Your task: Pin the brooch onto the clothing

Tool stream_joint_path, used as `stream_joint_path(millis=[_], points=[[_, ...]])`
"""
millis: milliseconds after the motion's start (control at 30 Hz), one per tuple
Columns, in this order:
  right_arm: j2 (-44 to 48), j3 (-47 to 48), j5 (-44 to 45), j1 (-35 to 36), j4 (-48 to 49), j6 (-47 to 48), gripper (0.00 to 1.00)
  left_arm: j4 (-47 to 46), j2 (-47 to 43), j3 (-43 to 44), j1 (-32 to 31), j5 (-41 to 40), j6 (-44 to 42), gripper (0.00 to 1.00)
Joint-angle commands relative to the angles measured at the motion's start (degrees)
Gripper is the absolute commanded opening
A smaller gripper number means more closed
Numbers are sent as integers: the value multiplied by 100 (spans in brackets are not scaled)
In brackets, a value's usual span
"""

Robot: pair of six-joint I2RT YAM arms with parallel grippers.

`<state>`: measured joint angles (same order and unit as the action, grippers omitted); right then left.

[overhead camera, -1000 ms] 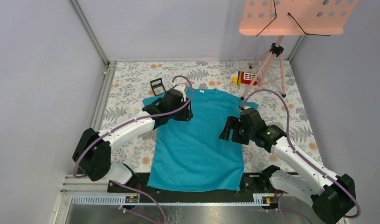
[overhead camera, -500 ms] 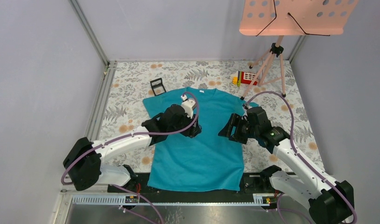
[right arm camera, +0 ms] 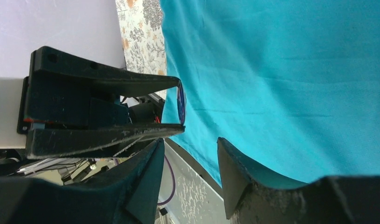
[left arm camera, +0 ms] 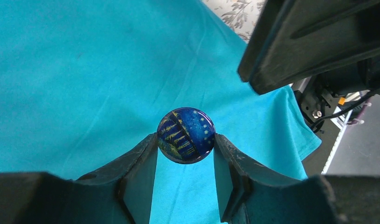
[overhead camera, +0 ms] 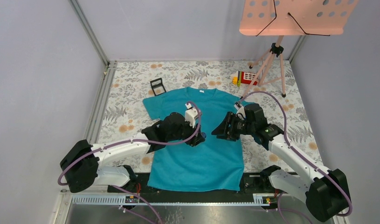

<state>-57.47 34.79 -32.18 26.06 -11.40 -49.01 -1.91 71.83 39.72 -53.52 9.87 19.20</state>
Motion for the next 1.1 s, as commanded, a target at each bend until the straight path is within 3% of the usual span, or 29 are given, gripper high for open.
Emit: stream_joint_path(millis=[0, 867, 1033, 1067], points=[[-135, -43, -402, 125, 459, -220, 51, -626, -224, 0, -124, 200, -189, 44], [-460, -259, -742, 415, 1061, -453, 23, -727, -5, 242, -563, -97, -122, 44], [-311, -424, -722, 424, 1087, -482, 10, -913, 82, 253, -589, -32, -25, 44], [-277, -475, -703, 426, 1252, -519, 1, -923, 96, 273, -596, -7, -22, 44]])
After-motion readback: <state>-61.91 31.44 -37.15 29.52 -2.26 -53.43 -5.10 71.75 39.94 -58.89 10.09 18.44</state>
